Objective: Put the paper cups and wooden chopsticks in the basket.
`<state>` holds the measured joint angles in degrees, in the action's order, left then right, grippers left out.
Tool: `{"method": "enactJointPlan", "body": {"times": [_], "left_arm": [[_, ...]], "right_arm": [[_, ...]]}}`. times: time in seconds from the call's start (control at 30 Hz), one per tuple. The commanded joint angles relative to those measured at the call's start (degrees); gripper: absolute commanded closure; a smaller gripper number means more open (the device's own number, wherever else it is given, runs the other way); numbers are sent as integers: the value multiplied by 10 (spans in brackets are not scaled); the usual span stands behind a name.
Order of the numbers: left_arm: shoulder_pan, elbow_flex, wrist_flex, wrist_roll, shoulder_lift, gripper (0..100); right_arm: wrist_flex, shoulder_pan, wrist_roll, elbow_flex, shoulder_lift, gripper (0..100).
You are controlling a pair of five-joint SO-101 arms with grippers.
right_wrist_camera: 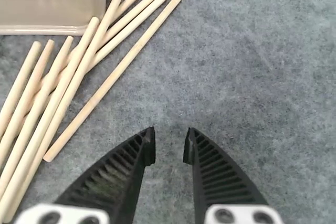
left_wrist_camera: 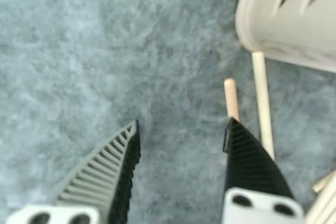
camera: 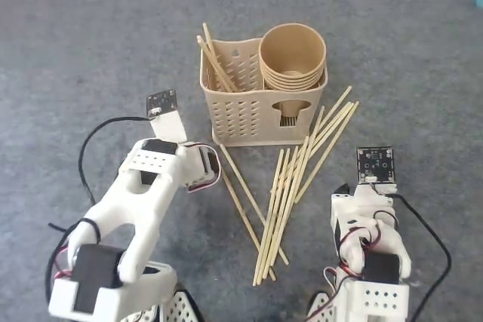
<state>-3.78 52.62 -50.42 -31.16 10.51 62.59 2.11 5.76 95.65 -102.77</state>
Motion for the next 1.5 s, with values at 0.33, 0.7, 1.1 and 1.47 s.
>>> {"method": "enactJointPlan", "body": {"times": [0.33,0.7,1.1,1.47], "left_arm": [[-72,-16,39,-55,-5,752],[-50,-5,27,-54,-4,754],[-50,-3,5,62,-5,975],[-46,22,-25,119,1,989]], "right_arm": [[-7,6,9,8,-10,898],[-6,7,9,8,-10,898],[-6,7,10,8,-10,898],[-5,7,10,8,-10,898]]}}
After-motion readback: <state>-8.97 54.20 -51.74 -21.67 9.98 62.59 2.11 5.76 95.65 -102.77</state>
